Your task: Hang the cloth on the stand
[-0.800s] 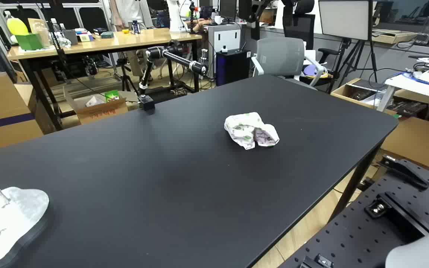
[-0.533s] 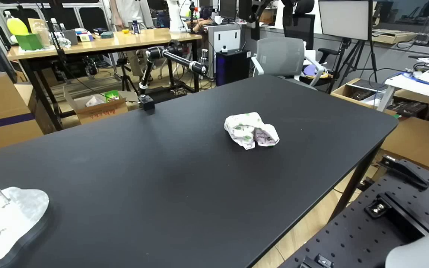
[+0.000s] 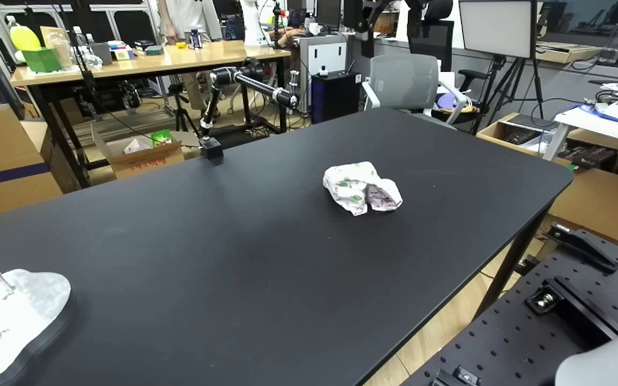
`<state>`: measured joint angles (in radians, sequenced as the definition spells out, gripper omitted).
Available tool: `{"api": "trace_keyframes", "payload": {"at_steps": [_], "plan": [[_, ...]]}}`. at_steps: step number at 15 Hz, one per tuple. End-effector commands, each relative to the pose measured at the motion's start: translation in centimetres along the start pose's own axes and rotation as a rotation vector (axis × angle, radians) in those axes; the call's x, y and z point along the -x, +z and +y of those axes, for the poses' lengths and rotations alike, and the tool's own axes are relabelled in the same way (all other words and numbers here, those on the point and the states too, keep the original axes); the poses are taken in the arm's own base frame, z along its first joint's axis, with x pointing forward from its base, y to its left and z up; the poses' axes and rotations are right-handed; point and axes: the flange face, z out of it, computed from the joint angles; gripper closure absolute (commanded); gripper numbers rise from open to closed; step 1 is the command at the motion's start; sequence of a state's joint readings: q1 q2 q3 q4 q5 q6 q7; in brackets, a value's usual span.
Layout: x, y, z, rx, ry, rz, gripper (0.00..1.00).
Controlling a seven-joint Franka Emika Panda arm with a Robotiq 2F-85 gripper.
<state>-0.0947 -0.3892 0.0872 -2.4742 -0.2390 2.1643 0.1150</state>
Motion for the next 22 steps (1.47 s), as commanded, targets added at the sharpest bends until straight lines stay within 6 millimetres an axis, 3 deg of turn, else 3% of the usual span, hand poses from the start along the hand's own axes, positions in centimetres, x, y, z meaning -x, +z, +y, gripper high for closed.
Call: {"api": "trace_keyframes", "payload": {"at_steps": [1,4,10,16,22], "plan": [[-0.3,0.8,0.0,-0.009,-0.011,0.021,0.0],[0.0,3.9,0.3,-0.008,0.002,0.048,0.0],[1.0,12.3,0.9,-0.044,-0.047,0.068,0.0],[0.1,18.2,0.5,-0.177,-0.381,0.01,0.0],[-1.1,21.9,0.2,-0.245,-0.742,-0.04,0.0]]}}
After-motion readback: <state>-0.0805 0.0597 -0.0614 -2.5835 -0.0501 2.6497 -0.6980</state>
